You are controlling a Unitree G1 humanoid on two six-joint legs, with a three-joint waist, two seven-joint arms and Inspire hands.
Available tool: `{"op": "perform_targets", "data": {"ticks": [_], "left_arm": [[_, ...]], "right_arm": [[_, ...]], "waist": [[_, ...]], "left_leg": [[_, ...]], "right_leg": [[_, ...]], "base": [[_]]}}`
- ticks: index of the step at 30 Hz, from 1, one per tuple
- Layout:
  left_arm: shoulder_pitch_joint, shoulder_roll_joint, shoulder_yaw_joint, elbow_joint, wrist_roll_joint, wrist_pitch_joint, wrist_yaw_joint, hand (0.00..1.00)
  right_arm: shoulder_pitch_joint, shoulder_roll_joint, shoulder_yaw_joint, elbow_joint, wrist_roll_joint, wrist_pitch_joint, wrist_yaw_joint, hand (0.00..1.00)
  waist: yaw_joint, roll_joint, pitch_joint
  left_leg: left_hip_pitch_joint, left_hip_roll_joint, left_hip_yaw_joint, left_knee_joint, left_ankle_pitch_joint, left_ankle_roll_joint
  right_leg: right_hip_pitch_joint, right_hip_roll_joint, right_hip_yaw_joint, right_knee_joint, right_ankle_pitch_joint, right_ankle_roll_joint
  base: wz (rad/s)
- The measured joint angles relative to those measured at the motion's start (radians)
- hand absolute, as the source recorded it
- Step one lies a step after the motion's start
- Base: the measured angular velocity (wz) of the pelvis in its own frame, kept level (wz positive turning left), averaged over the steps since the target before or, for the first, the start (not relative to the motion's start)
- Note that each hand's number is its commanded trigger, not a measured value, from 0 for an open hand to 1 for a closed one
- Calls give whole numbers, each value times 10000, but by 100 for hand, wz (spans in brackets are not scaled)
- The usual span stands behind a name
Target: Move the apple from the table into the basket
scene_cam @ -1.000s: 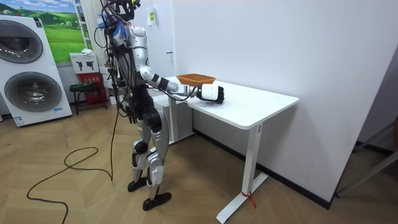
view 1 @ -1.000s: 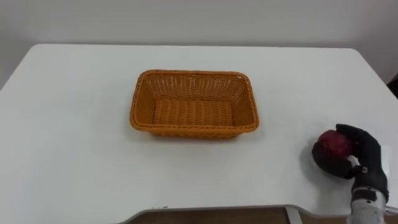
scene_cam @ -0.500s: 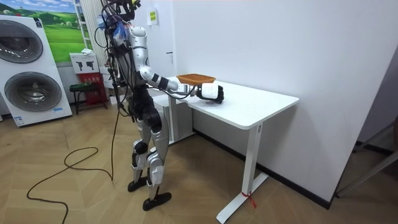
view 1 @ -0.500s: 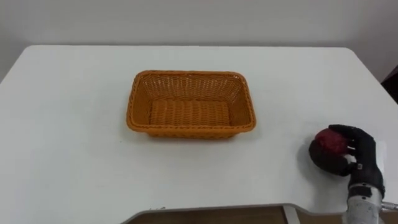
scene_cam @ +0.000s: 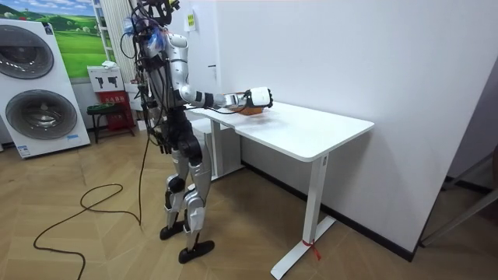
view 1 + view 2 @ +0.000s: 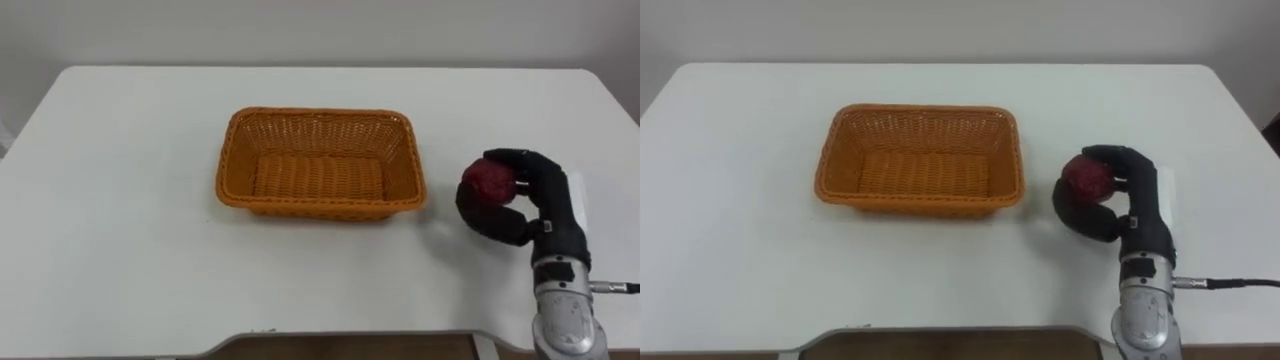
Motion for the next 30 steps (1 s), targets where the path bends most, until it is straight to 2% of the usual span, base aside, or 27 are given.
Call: {"op": "perform_targets", "data": {"ticks": [4, 8, 13, 18, 21, 25, 27, 29, 30], "left_arm": [[-26, -5, -11, 96, 3, 3, -20, 0], [-126, -4, -9, 116, 4, 6, -79, 0], [-270, 8, -220, 280, -2, 74, -100, 0], [-296, 19, -221, 315, -4, 102, -314, 0], [-344, 18, -222, 315, -5, 102, -363, 0], [-361, 27, -435, 326, -3, 106, -380, 0], [-368, 23, -574, 328, -4, 155, -388, 0], [-381, 26, -610, 385, 3, 207, -419, 0], [-456, 31, -610, 381, 46, 268, -491, 0]], "right_arm": [[-70, 0, 113, -235, -89, -9, 4, 100], [-140, -5, 182, -236, -179, -2, -2, 100], [-772, -10, 727, -244, -170, 10, 36, 100], [-1157, -14, 891, -380, -173, 10, 350, 100], [-1394, -30, 1100, -380, -164, 10, 614, 100], [-1708, -31, 1594, -386, -166, 9, 940, 100], [-1792, -32, 1741, -385, -88, 10, 1083, 100], [-1865, -37, 1910, -386, -42, 12, 1102, 0], [-1923, -38, 1958, -385, -66, 20, 1195, 0]], "waist": [[69, -44, -21], [210, -75, -10], [231, -215, 53], [433, -315, 27], [504, -293, 42], [519, -154, 115], [519, -122, 110], [540, -89, 97], [532, -97, 90]], "left_leg": [[-16, -3, -9, 6, 0, 0], [-39, -1, -31, 5, 0, 0], [-51, -3, -111, 14, 3, -2], [-20, -3, -171, 14, 2, -3], [-4, -10, -282, 18, 3, -2], [-26, -12, -322, 64, 3, -2], [-48, -20, -368, 73, 3, -2], [-112, -29, -435, 104, 5, -3], [-182, -32, -499, 165, 5, -4]], "right_leg": [[1, -2, -12, -2, 1, 1], [-10, -2, -37, -1, 1, 1], [14, -4, -116, -18, 1, 0], [83, -8, -173, -41, 2, 1], [135, -18, -242, -55, 2, 1], [140, -33, -290, -42, 2, 1], [138, -47, -349, -36, 2, 1], [132, -65, -460, -32, 2, 1], [119, -72, -522, -32, 2, 1]], "base": [[0], [0], [4], [4], [6], [4], [7], [15], [13]]}}
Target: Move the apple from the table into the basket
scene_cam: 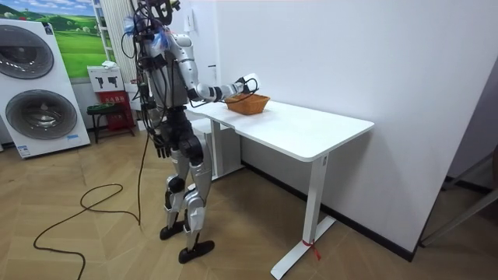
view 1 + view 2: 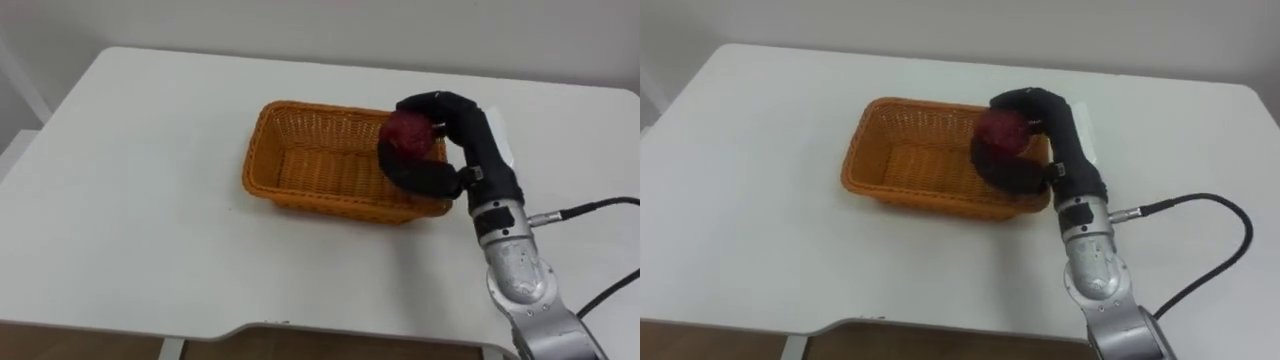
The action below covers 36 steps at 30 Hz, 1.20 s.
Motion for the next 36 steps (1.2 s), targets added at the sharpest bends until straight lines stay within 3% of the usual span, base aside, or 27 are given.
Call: {"op": "perform_targets", "data": {"ticks": [4, 10, 19, 32, 36], "left_arm": [[-43, -4, -4, -23, 215, 169, -159, 0], [-20, 51, -335, -109, 212, 200, -195, 0], [-61, 65, -388, -106, 204, 201, -178, 0], [-11, 65, -342, -101, 209, 191, -178, 0], [69, 66, -85, -111, 207, 181, -47, 0]], "right_arm": [[-362, -13, 1, 4, 10, 316, 187, 0], [-700, -18, 102, 132, 28, 414, 185, 0], [-762, -27, 220, 849, 27, 601, 228, 0], [-850, -74, -80, 689, -39, 604, 161, 0], [-836, -431, -539, 70, -23, 597, -247, 0]], "waist": [[109, -57, -41], [203, -140, -94], [229, -132, 1], [92, -66, -30], [-147, -20, -35]], "left_leg": [[-24, 1, -76, 9, 12, -18], [22, 0, -116, 12, 12, -18], [95, -2, -121, 54, 11, -20], [157, -1, -105, 44, 11, -23], [152, -1, -95, 39, 12, -22]], "right_leg": [[7, 3, -54, -1, 0, -1], [94, 2, -119, -13, 0, -1], [214, 6, -122, -19, 0, -1], [272, 5, -106, -21, 1, -4], [247, -2, -127, -17, 1, -4]], "base": [[6], [2], [0], [1], [0]]}}
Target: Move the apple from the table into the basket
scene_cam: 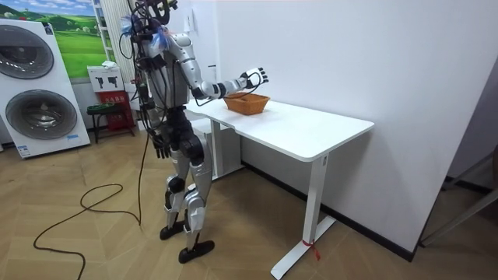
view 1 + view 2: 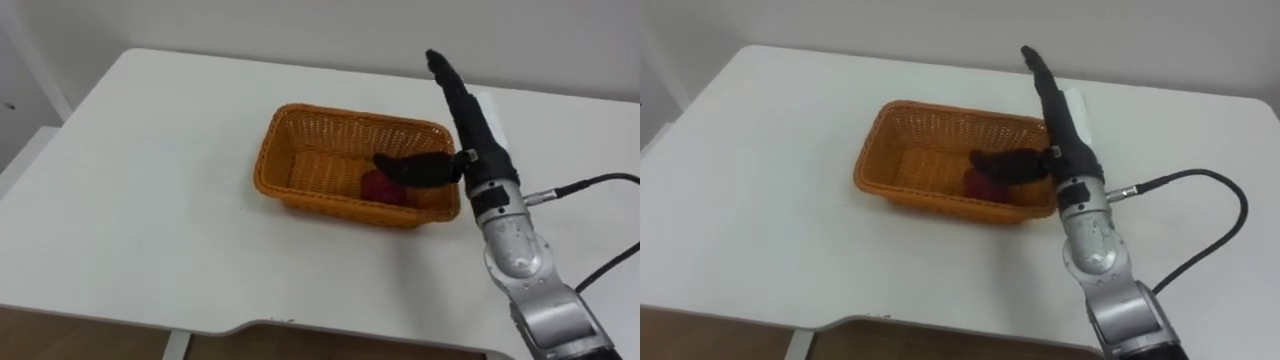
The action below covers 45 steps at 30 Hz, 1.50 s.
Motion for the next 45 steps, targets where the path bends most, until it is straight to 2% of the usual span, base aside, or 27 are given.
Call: {"op": "perform_targets", "data": {"ticks": [3, 7, 10, 14, 16, 18, 20, 22, 25, 27, 29, 30, 33, 34, 37, 41, 43, 45], "left_arm": [[111, 6, 513, -15, -5, -37, 89, 0], [571, 1, 833, -29, -81, -95, 100, 0], [835, 20, 1180, -199, -99, -98, 157, 0], [962, 10, 1379, -251, -135, -96, 261, 0], [989, 6, 1579, -395, -132, -82, 297, 0], [1020, 9, 1719, -461, -232, -69, 334, 0], [1047, 7, 1822, -584, -296, -39, 448, 0], [1053, 4, 1897, -820, -295, 2, 562, 0], [1028, -2, 2205, -840, -298, 15, 700, 0], [1044, 0, 2271, -927, -289, 46, 711, 0], [1050, 0, 2281, -1004, -241, 107, 707, 0], [1035, -1, 2284, -998, -238, 164, 702, 0], [1013, -55, 2247, -995, -238, 203, 688, 0], [1008, -75, 2222, -994, -244, 219, 633, 0], [938, -84, 2153, -976, -274, 202, 529, 0], [976, -178, 2214, -968, -247, 218, 492, 0], [1055, -317, 2228, -866, -181, 239, 471, 0], [1018, -406, 2204, -771, -90, 268, 437, 0]], "right_arm": [[-1, -361, -823, -81, 12, -116, -468, 0], [216, -389, -2586, -105, 18, -296, -1450, 0], [378, -461, -3826, 60, 328, -417, -2291, 0], [648, -482, -5030, 937, 595, -411, -3312, 0], [1311, -503, -5738, 1157, 1077, -407, -4063, 0], [1730, -648, -6022, 1551, 1636, -404, -4622, 0], [2042, -695, -6351, 2212, 2085, -374, -5025, 0], [2424, -694, -6656, 3039, 2669, -165, -5491, 0], [2709, -683, -6754, 4587, 3631, -149, -5684, 0], [2842, -637, -6764, 5584, 4101, 27, -5585, 0], [3030, -442, -6742, 6620, 4215, 96, -5295, 0], [3190, -210, -6673, 7163, 4272, 171, -5115, 0], [3458, 263, -5915, 8607, 4325, 296, -4363, 0], [3507, 418, -5483, 9097, 4301, 497, -3946, 0], [3489, 716, -4428, 9917, 4290, 793, -2887, 0], [3450, 817, -3548, 10871, 4122, 874, -1607, 0], [3512, 887, -3126, 11128, 3832, 968, -829, 0], [3473, 932, -2844, 11382, 3504, 1059, -293, 0]], "waist": [[-140, -119, -90], [-505, -259, -180], [-857, -304, -152], [-1279, -308, -143], [-1362, -292, -145], [-1500, -271, -106], [-1555, -252, -121], [-1582, -210, -122], [-1667, -262, -133], [-1676, -294, -122], [-1642, -341, -137], [-1588, -356, -146], [-1506, -315, -119], [-1481, -292, -112], [-1327, -228, -85], [-1193, -201, -82], [-1069, -88, -127], [-1020, -36, -104]], "left_leg": [[4, 0, -2, -3, 1, -1], [71, -1, 66, -12, 0, 0], [45, 1, 94, 2, 0, 0], [46, 17, 165, 22, 0, -1], [3, 18, 209, -57, -1, -1], [2, 15, 231, -106, -1, -1], [9, 17, 307, -139, 0, -1], [-41, 23, 436, -151, 7, -1], [-27, 27, 504, -151, 13, -1], [-28, 22, 505, -159, 13, 0], [3, 26, 519, -160, 13, 0], [21, 36, 532, -154, 13, -1], [41, 38, 566, -134, 12, -1], [58, 36, 572, -132, 11, -2], [49, 36, 580, -231, 3, -2], [40, 34, 581, -231, 2, 0], [28, 34, 527, -190, 2, 0], [31, 28, 466, -171, 3, 0]], "right_leg": [[3, 3, 0, -17, -1, 0], [27, 5, 103, 2, 0, 0], [2, 1, 87, -3, 0, 0], [-11, 12, 135, 19, 2, -4], [-97, 20, 194, 41, 2, -6], [-121, 21, 224, 36, 2, -6], [-174, 37, 314, 50, 1, -6], [-351, 54, 463, 99, 1, -7], [-366, 51, 502, 132, -1, -6], [-365, 48, 495, 117, -1, -5], [-345, 52, 514, 110, -1, -5], [-322, 60, 519, 98, -1, -5], [-295, 65, 561, 55, -1, -7], [-333, 64, 583, 53, -3, -8], [-415, 81, 680, 39, -2, -2], [-398, 79, 645, 20, 9, 5], [-306, 79, 583, -3, 27, 4], [-256, 72, 532, -8, 27, 3]], "base": [[-1], [-6], [0], [-4], [-7], [-7], [-13], [-18], [-7], [0], [0], [0], [-1], [-4], [-6], [1], [4], [9]]}}
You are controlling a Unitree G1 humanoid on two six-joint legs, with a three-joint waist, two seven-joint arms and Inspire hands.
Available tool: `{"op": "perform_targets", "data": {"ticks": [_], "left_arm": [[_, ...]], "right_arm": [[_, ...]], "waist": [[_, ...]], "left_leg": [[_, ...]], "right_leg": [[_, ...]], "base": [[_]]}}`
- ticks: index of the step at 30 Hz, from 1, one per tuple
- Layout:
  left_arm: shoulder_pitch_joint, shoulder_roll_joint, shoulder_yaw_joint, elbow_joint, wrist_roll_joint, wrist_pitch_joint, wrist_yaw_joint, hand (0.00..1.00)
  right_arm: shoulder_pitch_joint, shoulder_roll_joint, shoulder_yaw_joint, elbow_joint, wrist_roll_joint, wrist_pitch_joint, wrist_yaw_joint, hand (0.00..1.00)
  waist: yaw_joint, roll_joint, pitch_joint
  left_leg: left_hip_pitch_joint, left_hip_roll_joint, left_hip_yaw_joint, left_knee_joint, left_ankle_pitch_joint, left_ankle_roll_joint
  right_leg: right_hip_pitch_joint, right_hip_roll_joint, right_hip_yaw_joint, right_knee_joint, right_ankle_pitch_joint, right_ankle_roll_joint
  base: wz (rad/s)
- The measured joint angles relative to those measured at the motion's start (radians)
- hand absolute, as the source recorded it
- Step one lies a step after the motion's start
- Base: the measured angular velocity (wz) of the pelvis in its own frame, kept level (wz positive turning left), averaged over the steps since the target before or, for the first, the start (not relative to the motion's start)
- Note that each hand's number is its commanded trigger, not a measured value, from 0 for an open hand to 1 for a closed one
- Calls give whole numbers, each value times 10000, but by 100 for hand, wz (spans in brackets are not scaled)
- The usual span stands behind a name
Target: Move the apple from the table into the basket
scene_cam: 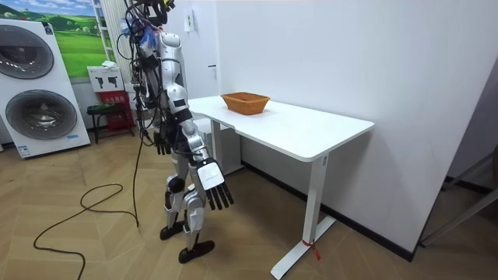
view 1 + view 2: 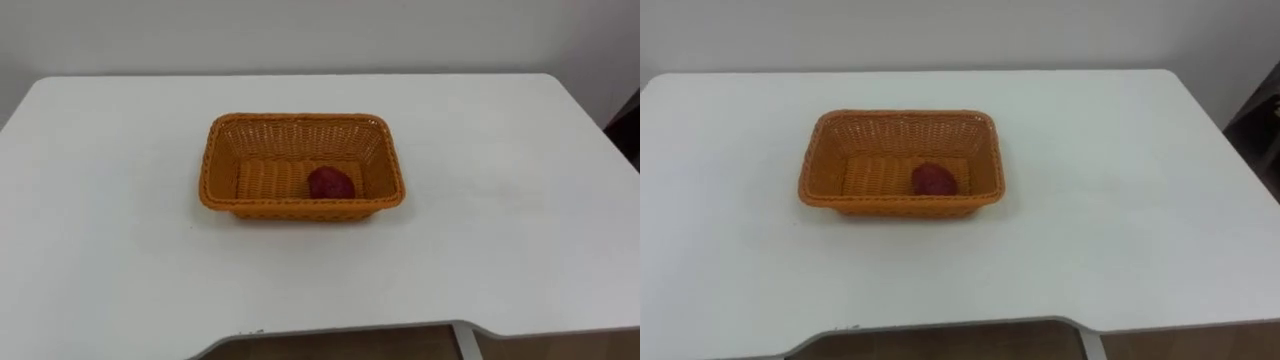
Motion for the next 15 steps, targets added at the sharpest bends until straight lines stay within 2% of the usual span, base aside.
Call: {"op": "perform_targets", "data": {"ticks": [4, 7, 10, 15], "left_arm": [[-67, -71, -451, 13, 13, 227, -16, 0], [-217, -61, -872, 116, 34, 438, -21, 0], [-339, -78, -1176, 226, 77, 541, -153, 0], [-493, -74, -1335, 224, 70, 562, -196, 0]], "right_arm": [[-380, 20, 844, 594, -950, 339, 968, 0], [-655, 38, 1250, 577, -1455, 635, 1463, 0], [-878, 65, 1426, 575, -1435, 696, 1761, 0], [-1176, 172, 1687, 552, -1433, 688, 2319, 0]], "waist": [[33, 162, 35], [97, 180, 45], [233, 180, 53], [266, 180, 80]], "left_leg": [[9, -12, -110, -2, 0, 0], [-1, -21, -158, 29, 0, 0], [16, -20, -159, 58, 0, 0], [4, -22, -264, 105, 0, 0]], "right_leg": [[68, -16, -105, -46, -9, 0], [131, -26, -168, -106, -17, -2], [170, -34, -189, -110, -17, -2], [244, -50, -337, -150, -21, -7]], "base": [[8], [9], [0], [8]]}}
